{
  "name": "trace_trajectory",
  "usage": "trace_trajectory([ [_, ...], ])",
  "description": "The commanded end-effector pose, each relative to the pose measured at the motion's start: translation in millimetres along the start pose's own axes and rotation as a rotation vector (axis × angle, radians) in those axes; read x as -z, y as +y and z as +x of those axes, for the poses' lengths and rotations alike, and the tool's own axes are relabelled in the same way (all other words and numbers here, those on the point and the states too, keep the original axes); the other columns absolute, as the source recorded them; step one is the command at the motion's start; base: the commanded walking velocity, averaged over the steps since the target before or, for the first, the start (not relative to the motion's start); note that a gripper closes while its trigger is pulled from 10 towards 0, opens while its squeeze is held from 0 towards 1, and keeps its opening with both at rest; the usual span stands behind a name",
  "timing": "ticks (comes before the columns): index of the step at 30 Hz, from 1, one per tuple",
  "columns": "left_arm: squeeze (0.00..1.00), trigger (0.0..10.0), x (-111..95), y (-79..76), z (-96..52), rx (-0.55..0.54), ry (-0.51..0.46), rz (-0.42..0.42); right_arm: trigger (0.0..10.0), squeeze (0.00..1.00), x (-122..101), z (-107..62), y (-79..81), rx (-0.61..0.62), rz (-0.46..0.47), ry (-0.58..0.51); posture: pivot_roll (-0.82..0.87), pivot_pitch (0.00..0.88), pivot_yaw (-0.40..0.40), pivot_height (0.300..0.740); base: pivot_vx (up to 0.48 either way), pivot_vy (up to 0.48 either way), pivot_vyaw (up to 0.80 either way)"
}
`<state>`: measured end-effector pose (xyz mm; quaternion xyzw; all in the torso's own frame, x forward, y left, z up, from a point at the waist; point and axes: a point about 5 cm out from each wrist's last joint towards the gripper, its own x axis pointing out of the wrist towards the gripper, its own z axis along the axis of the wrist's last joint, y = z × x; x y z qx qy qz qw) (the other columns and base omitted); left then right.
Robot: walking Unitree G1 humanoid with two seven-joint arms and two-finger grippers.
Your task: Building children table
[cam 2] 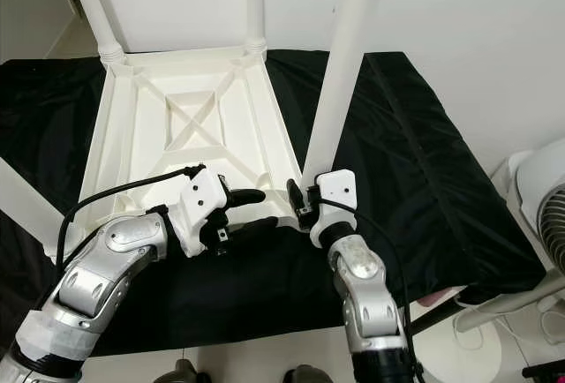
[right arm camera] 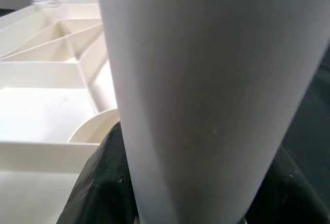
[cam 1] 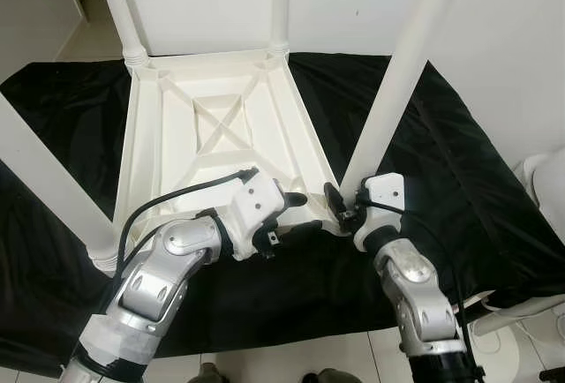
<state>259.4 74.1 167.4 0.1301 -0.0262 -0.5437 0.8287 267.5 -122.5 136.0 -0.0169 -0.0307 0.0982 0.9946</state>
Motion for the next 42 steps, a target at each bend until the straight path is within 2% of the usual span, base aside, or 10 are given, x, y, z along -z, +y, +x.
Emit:
trace_trajectory([
  [1,0.0,10.0,1.7,1.5,-1.5,-0.022,0.013,-0.006,10.0,0.0,9.6,-4.1,1.6,0.021,0.001,0.058,-0.11,0.067,0.028,0.74,0.0,0.0,0.0],
  [13,0.0,10.0,2.0,1.6,-1.6,-0.022,0.012,-0.01,10.0,0.0,6.3,-10.6,7.9,0.032,0.004,0.063,-0.12,0.069,0.026,0.74,0.0,0.0,0.0],
  [14,0.0,10.0,2.0,1.7,-1.5,-0.022,0.012,-0.01,10.0,0.22,5.5,-11.2,8.8,0.027,0.005,0.059,-0.12,0.069,0.026,0.74,0.0,0.0,0.0],
  [15,0.0,10.0,1.9,1.9,-1.5,-0.022,0.012,-0.012,10.0,1.0,3.6,-11.7,8.8,0.023,0.013,0.05,-0.12,0.069,0.024,0.74,0.0,0.0,0.0],
  [17,0.0,10.0,2.1,1.4,-1.8,-0.023,0.013,-0.012,10.0,1.0,-0.1,-12.8,6.4,0.005,0.033,0.023,-0.12,0.07,0.025,0.74,0.0,0.0,0.0],
  [18,0.0,10.0,2.0,1.3,-2.0,-0.023,0.013,-0.011,10.0,0.92,-2.0,-13.3,4.3,-0.019,0.045,0.012,-0.11,0.07,0.024,0.74,0.0,0.0,0.0],
  [19,0.0,10.0,2.1,1.2,-2.0,-0.023,0.013,-0.011,10.0,0.92,-2.9,-13.5,2.9,-0.036,0.052,0.007,-0.11,0.07,0.023,0.74,0.0,0.0,0.0],
  [20,0.0,10.0,2.0,1.4,-2.2,-0.024,0.013,-0.011,10.0,0.0,-3.6,-13.8,2.3,-0.095,0.054,0.006,-0.11,0.07,0.024,0.74,0.0,0.0,0.0],
  [30,0.0,10.0,1.5,1.7,0.0,-0.013,0.008,-0.011,10.0,0.0,-3.2,-12.1,-30.7,-0.426,-0.044,0.02,-0.12,0.057,0.03,0.74,0.0,0.0,0.0],
  [42,0.0,10.0,0.4,-0.4,3.2,0.01,0.003,-0.005,10.0,0.0,-3.1,10.4,-48.4,-0.595,-0.127,0.062,-0.12,0.048,0.032,0.74,0.0,0.0,0.0],
])
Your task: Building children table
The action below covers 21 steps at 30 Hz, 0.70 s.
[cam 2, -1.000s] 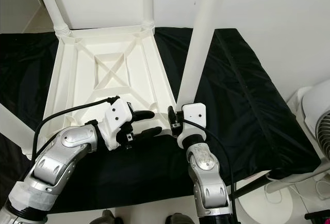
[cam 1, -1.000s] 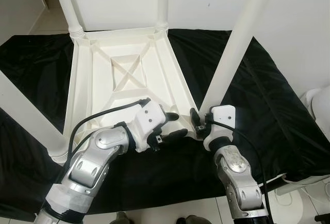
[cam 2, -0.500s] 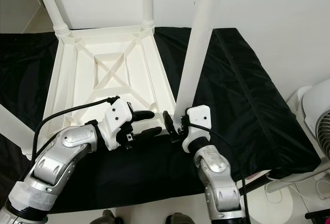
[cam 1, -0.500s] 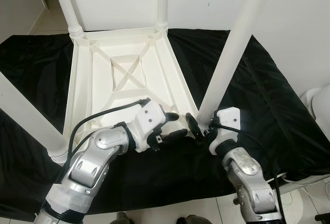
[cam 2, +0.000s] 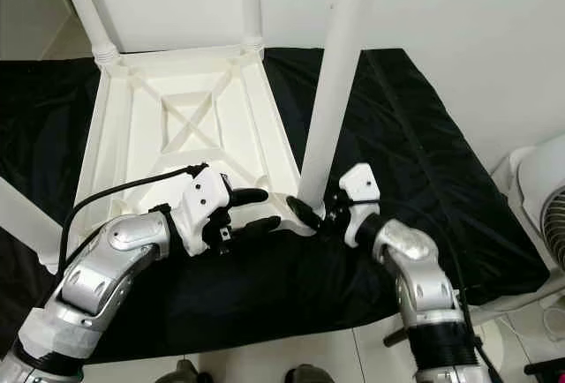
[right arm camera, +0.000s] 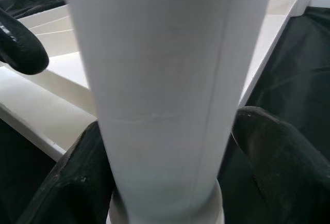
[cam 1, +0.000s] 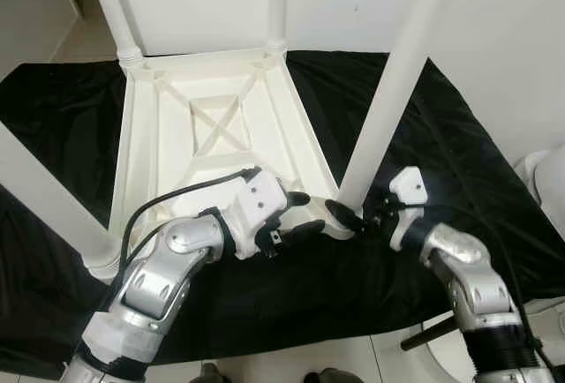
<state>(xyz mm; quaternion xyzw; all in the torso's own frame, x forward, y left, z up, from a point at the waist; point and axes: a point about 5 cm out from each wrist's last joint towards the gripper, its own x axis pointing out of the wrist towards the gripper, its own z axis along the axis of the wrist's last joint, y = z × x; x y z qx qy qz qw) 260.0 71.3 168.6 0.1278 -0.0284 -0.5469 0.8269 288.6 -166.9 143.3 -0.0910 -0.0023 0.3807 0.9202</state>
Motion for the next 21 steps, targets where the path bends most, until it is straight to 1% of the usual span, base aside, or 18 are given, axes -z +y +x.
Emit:
trace_trajectory([
  [1,0.0,10.0,1.8,-0.5,0.2,0.006,0.01,-0.003,10.0,0.0,1.4,1.9,-2.7,-0.025,-0.011,0.011,-0.11,0.045,0.031,0.74,0.0,0.0,0.0],
  [2,0.0,10.0,1.7,-0.7,0.0,0.007,0.01,-0.003,10.0,0.0,1.2,5.0,-6.1,-0.04,-0.031,0.015,-0.11,0.044,0.029,0.74,0.0,0.0,0.0],
  [3,0.0,10.0,1.7,-0.7,0.0,0.007,0.01,-0.003,10.0,0.0,1.2,5.0,-6.1,-0.04,-0.031,0.015,-0.11,0.044,0.029,0.74,0.0,0.0,0.0],
  [4,0.0,10.0,1.5,-1.3,-0.4,0.011,0.01,-0.005,10.0,0.0,1.4,11.3,-11.3,-0.07,-0.046,0.021,-0.11,0.041,0.025,0.74,0.0,0.0,0.0],
  [6,0.0,10.0,1.5,-1.3,-0.4,0.011,0.01,-0.005,10.0,0.0,1.4,11.3,-11.3,-0.07,-0.046,0.021,-0.11,0.041,0.025,0.74,0.0,0.0,0.0],
  [7,0.0,10.0,1.5,-2.0,-0.3,0.014,0.011,-0.005,4.7,0.0,2.3,13.8,-12.5,-0.09,-0.037,0.024,-0.1,0.039,0.022,0.74,0.0,0.0,0.0],
  [8,0.0,10.0,2.7,-3.6,-0.4,0.02,0.015,-0.006,0.0,0.0,5.3,15.4,-13.3,-0.108,-0.023,0.031,-0.1,0.037,0.018,0.74,0.0,0.0,0.0],
  [13,0.0,10.0,4.5,-6.2,-0.2,0.026,0.02,-0.008,0.0,0.0,11.3,14.9,-13.7,-0.123,-0.01,0.042,-0.1,0.031,0.014,0.74,0.0,0.0,0.0],
  [19,0.0,10.0,4.2,-6.4,1.9,0.031,0.018,-0.008,0.0,0.0,17.6,9.0,-8.8,-0.137,0.022,0.052,-0.11,0.026,0.014,0.74,0.0,0.0,0.0],
  [20,0.0,10.0,4.2,-6.2,2.1,0.031,0.018,-0.008,1.6,0.0,17.8,8.6,-8.3,-0.134,0.024,0.049,-0.11,0.026,0.014,0.74,0.0,0.0,0.0],
  [21,0.0,10.0,4.0,-6.2,2.2,0.033,0.017,-0.007,10.0,0.0,16.8,8.5,-6.5,-0.126,0.044,0.035,-0.11,0.024,0.015,0.74,0.0,0.0,0.0],
])
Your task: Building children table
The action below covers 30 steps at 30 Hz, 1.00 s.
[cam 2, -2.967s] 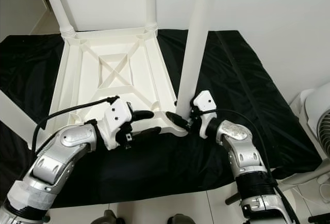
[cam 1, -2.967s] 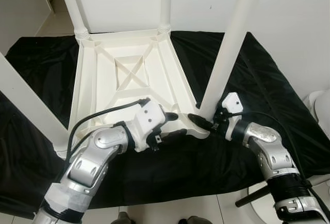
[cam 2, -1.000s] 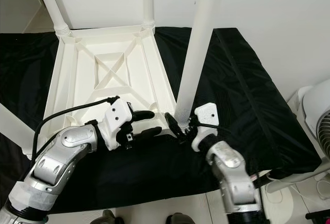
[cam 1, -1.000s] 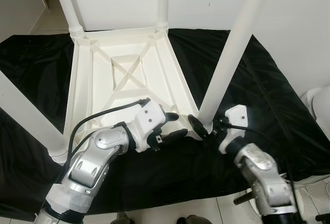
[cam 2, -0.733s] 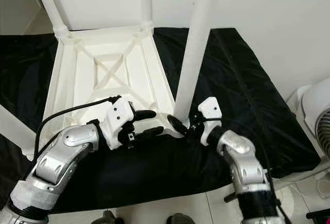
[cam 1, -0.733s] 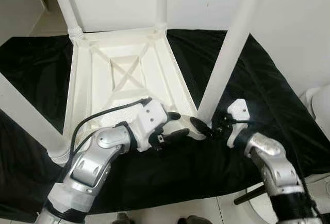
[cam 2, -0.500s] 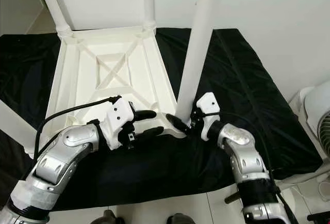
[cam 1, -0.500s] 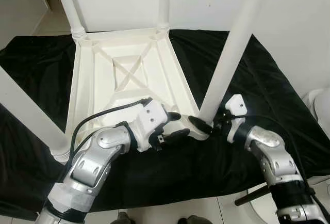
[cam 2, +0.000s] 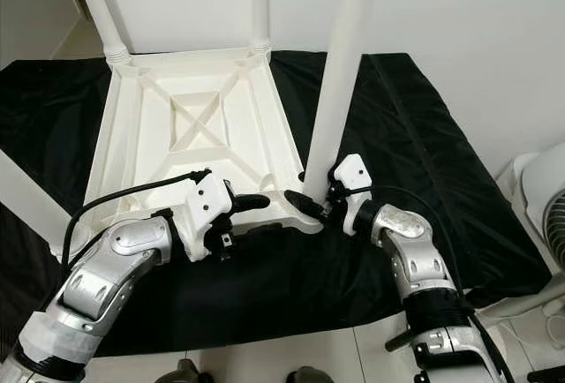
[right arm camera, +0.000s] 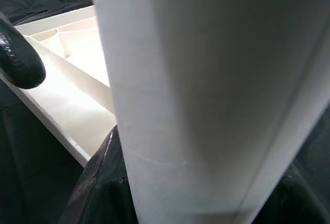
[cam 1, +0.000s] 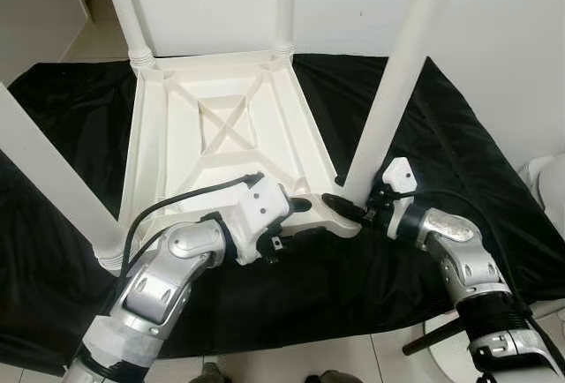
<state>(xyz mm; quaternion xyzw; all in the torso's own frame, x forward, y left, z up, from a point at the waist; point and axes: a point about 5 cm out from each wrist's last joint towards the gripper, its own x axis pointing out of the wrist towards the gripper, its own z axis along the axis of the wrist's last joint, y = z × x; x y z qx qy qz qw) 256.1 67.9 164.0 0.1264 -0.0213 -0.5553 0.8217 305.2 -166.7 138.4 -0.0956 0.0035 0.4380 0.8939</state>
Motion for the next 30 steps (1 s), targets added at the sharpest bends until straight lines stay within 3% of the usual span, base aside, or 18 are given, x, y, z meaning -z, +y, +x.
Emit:
trace_trajectory([
  [1,0.0,10.0,0.8,-0.2,0.3,0.012,0.008,0.002,10.0,0.0,9.0,-2.8,7.5,0.013,0.072,0.009,-0.11,0.024,0.014,0.74,0.0,0.0,0.0],
  [9,0.0,10.0,1.3,-0.5,-0.2,0.015,0.01,0.005,10.0,0.0,5.6,-0.8,16.9,0.097,0.107,-0.042,-0.12,0.024,0.014,0.74,0.0,0.0,0.0],
  [12,0.0,10.0,2.5,-1.5,-0.9,0.016,0.012,0.002,10.0,0.0,3.0,0.9,28.7,0.299,0.109,-0.069,-0.12,0.028,0.015,0.74,0.0,0.0,0.0],
  [15,0.0,10.0,2.8,-1.3,-1.0,0.015,0.013,0.0,10.0,0.0,1.7,1.2,35.6,0.358,0.112,-0.081,-0.12,0.029,0.016,0.74,0.0,0.0,0.0],
  [17,0.0,10.0,2.4,0.5,-0.5,0.013,0.012,0.0,10.0,0.0,-1.1,5.0,40.2,0.495,0.15,-0.097,-0.12,0.029,0.016,0.74,0.0,0.0,0.0],
  [18,0.0,10.0,2.4,0.5,-0.5,0.013,0.012,0.0,10.0,0.0,-1.1,5.0,40.2,0.495,0.15,-0.097,-0.12,0.029,0.016,0.74,0.0,0.0,0.0],
  [20,0.0,10.0,2.4,1.5,-0.9,0.013,0.013,0.003,10.0,0.0,-2.2,7.2,42.9,0.633,0.163,-0.078,-0.12,0.027,0.021,0.74,0.0,0.0,0.0],
  [23,0.0,10.0,2.3,2.3,-1.2,0.013,0.013,0.005,10.0,0.0,-2.2,8.4,46.8,0.743,0.162,-0.058,-0.13,0.027,0.021,0.74,0.0,0.0,0.0],
  [30,0.0,10.0,2.3,2.2,-1.7,0.014,0.014,0.008,10.0,0.0,-3.0,12.6,56.7,0.794,0.178,-0.056,-0.12,0.024,0.022,0.74,0.0,0.0,0.0],
])
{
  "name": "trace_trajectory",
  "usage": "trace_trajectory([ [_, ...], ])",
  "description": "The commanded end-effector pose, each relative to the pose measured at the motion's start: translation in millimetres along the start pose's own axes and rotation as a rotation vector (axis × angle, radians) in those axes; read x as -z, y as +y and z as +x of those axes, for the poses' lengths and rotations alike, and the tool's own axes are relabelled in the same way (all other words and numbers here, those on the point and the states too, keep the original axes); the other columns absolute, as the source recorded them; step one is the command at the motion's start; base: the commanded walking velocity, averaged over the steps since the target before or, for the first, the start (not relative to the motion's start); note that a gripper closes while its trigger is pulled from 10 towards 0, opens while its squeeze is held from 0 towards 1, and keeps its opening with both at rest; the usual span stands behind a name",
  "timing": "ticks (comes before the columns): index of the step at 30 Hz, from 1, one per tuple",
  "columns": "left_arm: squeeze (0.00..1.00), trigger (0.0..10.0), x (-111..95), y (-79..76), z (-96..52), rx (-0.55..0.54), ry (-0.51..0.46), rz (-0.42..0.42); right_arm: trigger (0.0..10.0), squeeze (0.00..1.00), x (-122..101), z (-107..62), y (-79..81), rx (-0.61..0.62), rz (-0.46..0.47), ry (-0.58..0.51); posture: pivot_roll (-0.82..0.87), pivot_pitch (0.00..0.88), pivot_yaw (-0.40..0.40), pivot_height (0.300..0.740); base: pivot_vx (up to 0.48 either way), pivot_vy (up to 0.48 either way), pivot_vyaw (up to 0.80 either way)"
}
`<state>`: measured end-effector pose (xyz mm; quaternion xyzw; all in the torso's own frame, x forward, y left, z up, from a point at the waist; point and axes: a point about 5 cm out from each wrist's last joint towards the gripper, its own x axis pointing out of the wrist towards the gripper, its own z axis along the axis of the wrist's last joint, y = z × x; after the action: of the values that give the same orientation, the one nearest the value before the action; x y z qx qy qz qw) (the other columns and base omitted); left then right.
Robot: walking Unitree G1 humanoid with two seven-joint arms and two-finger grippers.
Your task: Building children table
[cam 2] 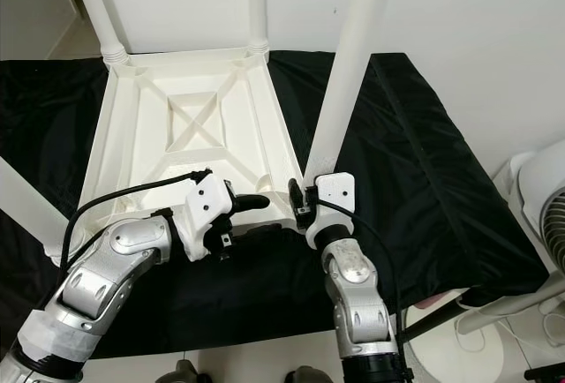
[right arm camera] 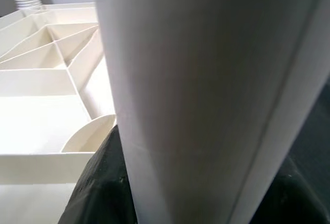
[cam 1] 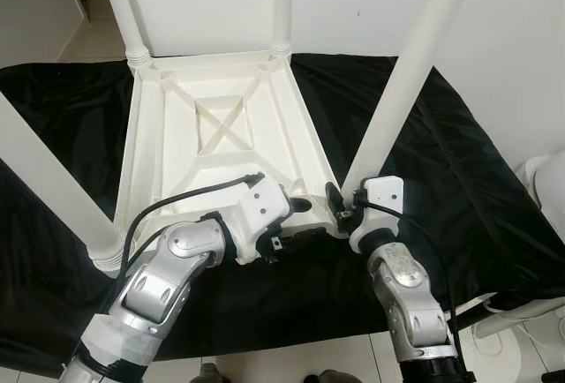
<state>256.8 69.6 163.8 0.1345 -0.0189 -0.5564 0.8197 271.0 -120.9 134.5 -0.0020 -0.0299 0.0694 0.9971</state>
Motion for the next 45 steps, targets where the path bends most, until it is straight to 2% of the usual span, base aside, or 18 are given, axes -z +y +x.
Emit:
trace_trajectory([
  [1,0.0,10.0,1.9,0.9,-0.6,0.01,0.002,-0.004,10.0,0.0,2.3,-3.3,0.4,0.009,0.011,0.009,-0.12,0.024,0.022,0.74,0.0,0.0,0.0],
  [6,0.0,10.0,2.0,0.4,-0.7,0.013,0.002,-0.003,10.0,0.0,-1.0,-3.9,1.4,-0.001,0.024,-0.011,-0.12,0.025,0.02,0.74,0.0,0.0,0.0],
  [7,0.0,10.0,2.0,0.4,-0.5,0.013,0.002,-0.003,10.0,1.0,-2.4,-4.6,0.9,-0.008,0.031,-0.018,-0.12,0.025,0.019,0.74,0.0,0.0,0.0],
  [10,0.0,10.0,2.0,0.6,-0.3,0.012,0.002,-0.002,10.0,1.0,-4.1,-5.3,-0.8,-0.022,0.056,-0.028,-0.12,0.024,0.016,0.74,0.0,0.0,0.0],
  [15,0.0,10.0,2.1,0.7,0.1,0.007,0.001,-0.002,10.0,1.0,-9.4,-7.7,-16.4,-0.077,0.034,-0.065,-0.12,0.024,0.009,0.74,0.0,0.0,0.0],
  [17,0.0,10.0,1.9,1.2,0.2,0.004,0.0,-0.001,10.0,0.31,-6.4,-8.8,-20.7,-0.119,0.025,-0.051,-0.12,0.023,0.01,0.74,0.0,0.0,0.0],
  [18,0.0,10.0,1.9,1.2,0.2,0.004,0.0,-0.001,10.0,0.31,-6.4,-8.8,-20.7,-0.119,0.025,-0.051,-0.12,0.023,0.01,0.74,0.0,0.0,0.0],
  [19,0.0,10.0,1.6,1.5,0.3,0.003,-0.001,0.0,10.0,0.0,-5.0,-9.0,-23.5,-0.144,0.012,-0.043,-0.12,0.025,0.009,0.74,0.0,0.0,0.0],
  [24,0.0,10.0,1.3,2.1,-0.1,0.004,0.0,0.0,10.0,0.0,-0.5,-6.1,-37.4,-0.235,-0.012,-0.016,-0.13,0.029,0.019,0.74,0.0,0.0,0.0],
  [26,0.0,10.0,1.4,3.4,-0.4,0.006,0.002,0.001,10.0,0.0,-0.5,-3.2,-42.0,-0.355,-0.058,-0.014,-0.13,0.034,0.032,0.74,0.0,0.0,0.0],
  [27,0.0,10.0,1.4,3.4,-0.4,0.006,0.002,0.001,10.0,0.0,-0.5,-3.2,-42.0,-0.355,-0.058,-0.014,-0.13,0.034,0.032,0.74,0.0,0.0,0.0],
  [30,0.0,10.0,0.5,5.7,0.4,0.006,0.001,0.006,10.0,0.0,0.1,3.8,-45.4,-0.506,-0.113,0.008,-0.13,0.037,0.039,0.74,0.0,0.0,0.0],
  [31,0.0,10.0,0.5,5.7,0.4,0.006,0.001,0.006,10.0,0.0,0.1,3.8,-45.4,-0.506,-0.113,0.008,-0.13,0.037,0.039,0.74,0.0,0.0,0.0],
  [32,0.0,10.0,-0.5,6.5,1.5,0.007,-0.002,0.007,10.0,0.0,0.6,10.1,-46.2,-0.561,-0.164,0.02,-0.13,0.038,0.04,0.74,0.0,0.0,0.0],
  [38,0.0,10.0,-1.4,7.2,2.3,0.005,-0.006,0.006,10.0,0.0,1.6,24.9,-47.9,-0.664,-0.221,0.052,-0.13,0.039,0.037,0.74,0.0,0.0,0.0],
  [42,0.0,10.0,-1.6,7.1,2.3,0.004,-0.006,0.005,10.0,0.0,1.6,25.9,-48.1,-0.678,-0.226,0.054,-0.13,0.039,0.037,0.74,0.0,0.0,0.0],
  [44,0.0,10.0,-1.5,7.0,2.3,0.001,-0.007,0.005,9.9,0.0,1.3,32.9,-50.2,-0.746,-0.244,0.071,-0.12,0.041,0.034,0.74,0.0,0.0,0.0],
  [45,0.0,10.0,-1.7,7.3,2.4,-0.002,-0.008,0.005,4.8,0.0,0.9,35.9,-51.7,-0.774,-0.244,0.086,-0.12,0.041,0.032,0.74,0.0,0.0,0.0],
])
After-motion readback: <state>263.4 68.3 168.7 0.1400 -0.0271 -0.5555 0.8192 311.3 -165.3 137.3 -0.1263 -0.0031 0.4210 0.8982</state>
